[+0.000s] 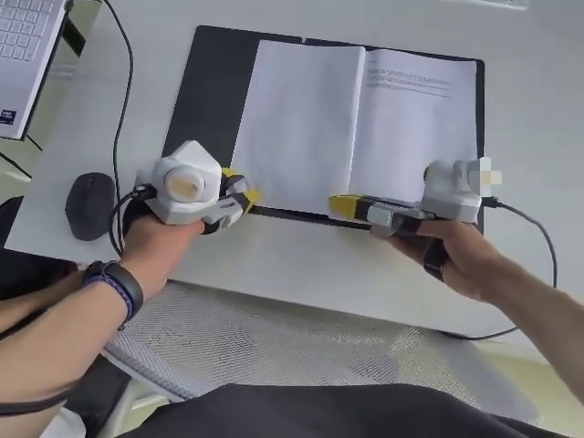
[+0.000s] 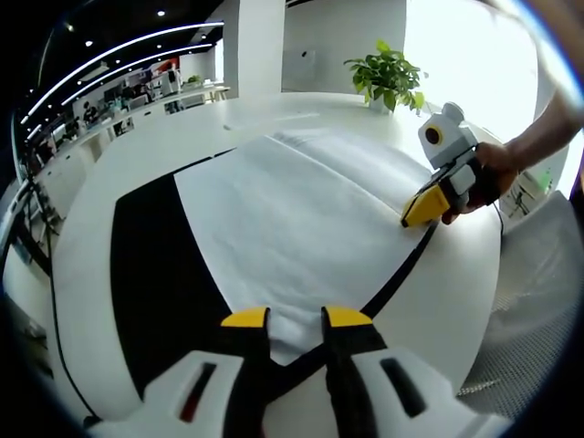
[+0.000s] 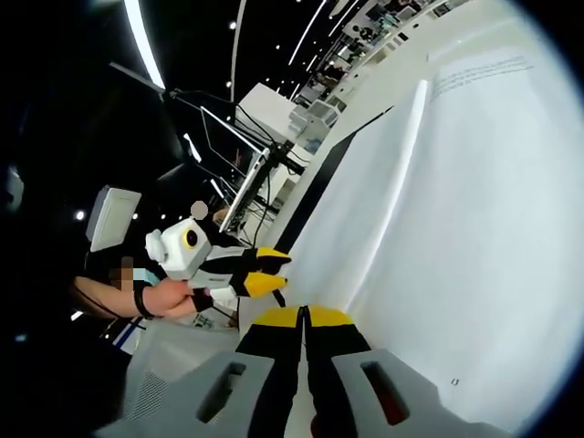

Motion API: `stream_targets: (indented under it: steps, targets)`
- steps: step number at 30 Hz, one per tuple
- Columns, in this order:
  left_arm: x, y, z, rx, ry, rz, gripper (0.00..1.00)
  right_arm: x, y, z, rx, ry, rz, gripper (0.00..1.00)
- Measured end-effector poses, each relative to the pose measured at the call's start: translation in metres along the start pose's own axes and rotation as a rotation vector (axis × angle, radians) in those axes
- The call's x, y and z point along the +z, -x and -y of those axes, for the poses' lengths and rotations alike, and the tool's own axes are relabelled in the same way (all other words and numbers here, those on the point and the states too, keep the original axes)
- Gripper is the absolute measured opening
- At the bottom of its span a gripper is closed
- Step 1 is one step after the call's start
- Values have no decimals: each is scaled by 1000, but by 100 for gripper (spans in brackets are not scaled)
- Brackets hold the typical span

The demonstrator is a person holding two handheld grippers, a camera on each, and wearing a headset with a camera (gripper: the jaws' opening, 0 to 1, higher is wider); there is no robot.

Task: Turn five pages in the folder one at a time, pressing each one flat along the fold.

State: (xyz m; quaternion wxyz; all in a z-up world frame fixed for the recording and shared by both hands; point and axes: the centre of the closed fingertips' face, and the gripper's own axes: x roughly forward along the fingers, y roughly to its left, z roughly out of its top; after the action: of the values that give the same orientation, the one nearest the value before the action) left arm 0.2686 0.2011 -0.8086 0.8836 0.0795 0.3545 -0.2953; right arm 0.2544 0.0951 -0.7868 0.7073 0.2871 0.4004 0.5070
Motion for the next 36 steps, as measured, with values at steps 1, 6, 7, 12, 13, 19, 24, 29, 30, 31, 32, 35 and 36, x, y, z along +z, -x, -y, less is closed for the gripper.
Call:
stream_targets:
  steps: [1,6,7,12,13,19,24,29,30,31,32,35,36]
  targets:
    - [0,0,0,-2,2,0,21,0,0,-1,-1,-1,2,0]
    - [0,1,1,-6,1,-2,22,1,0,-3,-8,-16,10,2]
    - [0,1,1,-7,5,-1,22,1,0,-4,-7,-21,11,4]
    - [2,2,2,-36,90,16,27,2,1,-14,-12,5,-4,13]
    - [1,2,2,-33,78,7,27,2,3,-15,-13,10,-4,14]
    - [9,3,10,-48,73,-4,36,10,15,-18,-33,36,28,18]
    - [24,7,13,-47,64,19,41,18,30,-16,-74,73,44,21]
    - [39,14,14,-53,59,50,42,31,52,-14,-121,117,79,24]
    - [42,15,14,-52,63,61,42,34,56,-13,-129,119,88,24]
    - [45,17,14,-49,66,70,42,36,60,-12,-137,123,97,25]
    - [46,19,14,-48,67,73,42,39,65,-12,-145,130,105,26]
    - [53,24,14,-42,65,90,43,51,83,-8,-184,168,134,28]
    - [55,25,14,-43,65,95,43,53,87,-8,-193,175,134,29]
